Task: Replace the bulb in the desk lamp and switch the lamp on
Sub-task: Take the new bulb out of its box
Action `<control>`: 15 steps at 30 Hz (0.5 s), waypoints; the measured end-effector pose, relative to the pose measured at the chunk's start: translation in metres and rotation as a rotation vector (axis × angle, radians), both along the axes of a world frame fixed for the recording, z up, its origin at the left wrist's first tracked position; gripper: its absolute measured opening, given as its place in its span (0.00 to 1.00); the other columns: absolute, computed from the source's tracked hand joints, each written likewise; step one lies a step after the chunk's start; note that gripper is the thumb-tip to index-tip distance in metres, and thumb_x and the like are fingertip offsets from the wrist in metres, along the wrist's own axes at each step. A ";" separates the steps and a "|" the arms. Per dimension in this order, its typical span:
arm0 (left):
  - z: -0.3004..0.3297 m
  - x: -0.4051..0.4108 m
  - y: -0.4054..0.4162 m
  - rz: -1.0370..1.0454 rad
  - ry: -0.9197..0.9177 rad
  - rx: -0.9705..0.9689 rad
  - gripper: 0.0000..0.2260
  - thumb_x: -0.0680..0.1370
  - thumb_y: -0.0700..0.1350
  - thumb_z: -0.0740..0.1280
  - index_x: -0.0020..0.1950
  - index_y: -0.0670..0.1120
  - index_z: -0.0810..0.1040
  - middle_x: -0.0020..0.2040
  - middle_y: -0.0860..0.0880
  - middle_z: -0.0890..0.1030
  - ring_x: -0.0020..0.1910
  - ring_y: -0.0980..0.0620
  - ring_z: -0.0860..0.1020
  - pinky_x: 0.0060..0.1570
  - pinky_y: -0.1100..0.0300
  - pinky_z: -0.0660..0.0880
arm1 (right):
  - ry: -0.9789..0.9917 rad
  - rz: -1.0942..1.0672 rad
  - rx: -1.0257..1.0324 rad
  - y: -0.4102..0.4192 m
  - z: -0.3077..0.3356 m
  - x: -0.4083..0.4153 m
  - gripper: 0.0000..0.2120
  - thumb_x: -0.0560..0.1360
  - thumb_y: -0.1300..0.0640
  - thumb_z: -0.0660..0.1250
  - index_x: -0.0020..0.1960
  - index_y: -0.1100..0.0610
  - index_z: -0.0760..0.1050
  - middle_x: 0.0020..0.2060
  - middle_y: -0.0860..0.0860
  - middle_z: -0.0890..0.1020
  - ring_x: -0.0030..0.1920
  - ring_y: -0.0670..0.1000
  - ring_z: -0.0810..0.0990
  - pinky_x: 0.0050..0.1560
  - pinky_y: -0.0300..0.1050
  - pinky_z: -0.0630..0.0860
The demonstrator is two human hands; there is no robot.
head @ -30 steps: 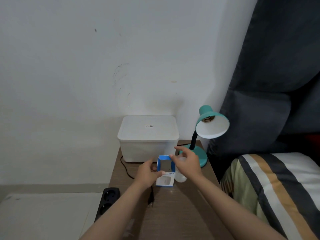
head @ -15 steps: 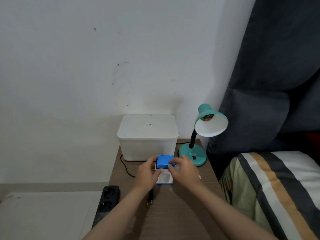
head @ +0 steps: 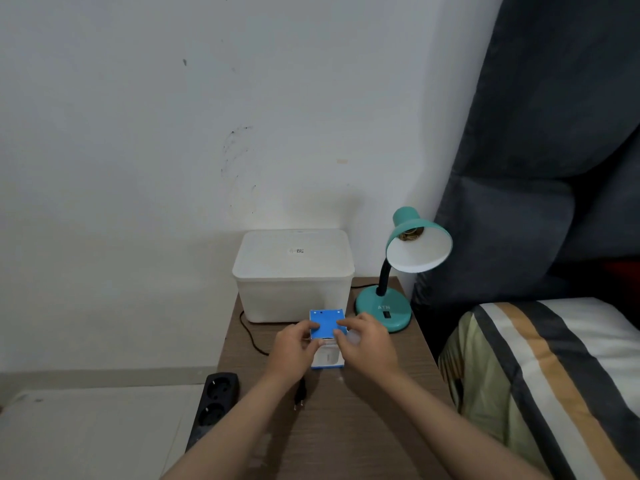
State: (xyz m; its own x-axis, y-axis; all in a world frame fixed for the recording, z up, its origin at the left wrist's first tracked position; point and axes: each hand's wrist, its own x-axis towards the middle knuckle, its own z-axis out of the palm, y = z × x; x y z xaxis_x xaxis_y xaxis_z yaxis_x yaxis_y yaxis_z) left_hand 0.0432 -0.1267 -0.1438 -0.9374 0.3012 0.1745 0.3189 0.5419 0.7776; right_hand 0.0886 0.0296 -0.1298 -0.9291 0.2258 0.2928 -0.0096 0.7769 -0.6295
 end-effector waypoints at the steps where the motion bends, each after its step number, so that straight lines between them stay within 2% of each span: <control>1: 0.000 0.001 0.000 0.006 0.022 -0.028 0.15 0.74 0.46 0.69 0.60 0.46 0.75 0.56 0.46 0.79 0.49 0.55 0.78 0.47 0.62 0.76 | 0.014 0.004 -0.039 0.000 0.003 0.002 0.13 0.72 0.49 0.69 0.53 0.54 0.81 0.44 0.48 0.78 0.44 0.44 0.76 0.41 0.32 0.70; 4: 0.001 0.008 0.002 0.031 0.078 -0.076 0.16 0.75 0.46 0.67 0.63 0.46 0.73 0.58 0.47 0.76 0.56 0.53 0.73 0.50 0.66 0.66 | 0.073 -0.008 -0.163 0.002 0.013 0.007 0.05 0.71 0.52 0.71 0.44 0.54 0.81 0.40 0.48 0.78 0.42 0.43 0.76 0.43 0.35 0.69; 6: 0.006 0.013 0.003 0.039 0.089 -0.068 0.17 0.76 0.45 0.66 0.63 0.45 0.71 0.59 0.47 0.74 0.57 0.53 0.71 0.51 0.66 0.66 | 0.086 -0.023 -0.249 0.005 0.020 0.013 0.03 0.70 0.54 0.71 0.42 0.52 0.80 0.42 0.48 0.79 0.44 0.43 0.76 0.45 0.35 0.70; 9: 0.016 0.019 0.006 0.022 0.097 -0.063 0.17 0.76 0.45 0.65 0.65 0.46 0.69 0.59 0.48 0.72 0.59 0.53 0.70 0.53 0.65 0.66 | -0.045 0.039 -0.420 0.015 0.036 0.022 0.13 0.69 0.59 0.72 0.52 0.50 0.76 0.53 0.50 0.75 0.52 0.49 0.75 0.50 0.40 0.74; 11: 0.023 0.020 0.009 0.002 0.119 -0.057 0.16 0.77 0.45 0.64 0.64 0.46 0.69 0.59 0.49 0.72 0.58 0.53 0.71 0.54 0.64 0.67 | -0.134 0.085 -0.445 0.024 0.045 0.028 0.18 0.69 0.61 0.71 0.56 0.49 0.73 0.58 0.51 0.72 0.55 0.51 0.74 0.50 0.41 0.76; 15: 0.040 0.022 0.020 -0.038 0.168 -0.041 0.16 0.76 0.44 0.64 0.64 0.46 0.70 0.59 0.49 0.72 0.58 0.52 0.72 0.54 0.66 0.65 | -0.118 0.079 -0.325 0.047 0.061 0.039 0.20 0.65 0.52 0.76 0.54 0.47 0.71 0.53 0.46 0.76 0.51 0.48 0.77 0.51 0.43 0.78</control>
State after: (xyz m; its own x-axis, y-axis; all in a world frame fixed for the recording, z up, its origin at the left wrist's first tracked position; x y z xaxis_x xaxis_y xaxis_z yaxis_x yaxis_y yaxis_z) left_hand 0.0647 -0.1070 -0.1038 -0.8841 0.3457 0.3145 0.4631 0.5571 0.6894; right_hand 0.1280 0.0768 -0.0686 -0.9706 0.2157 0.1067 0.0263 0.5358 -0.8440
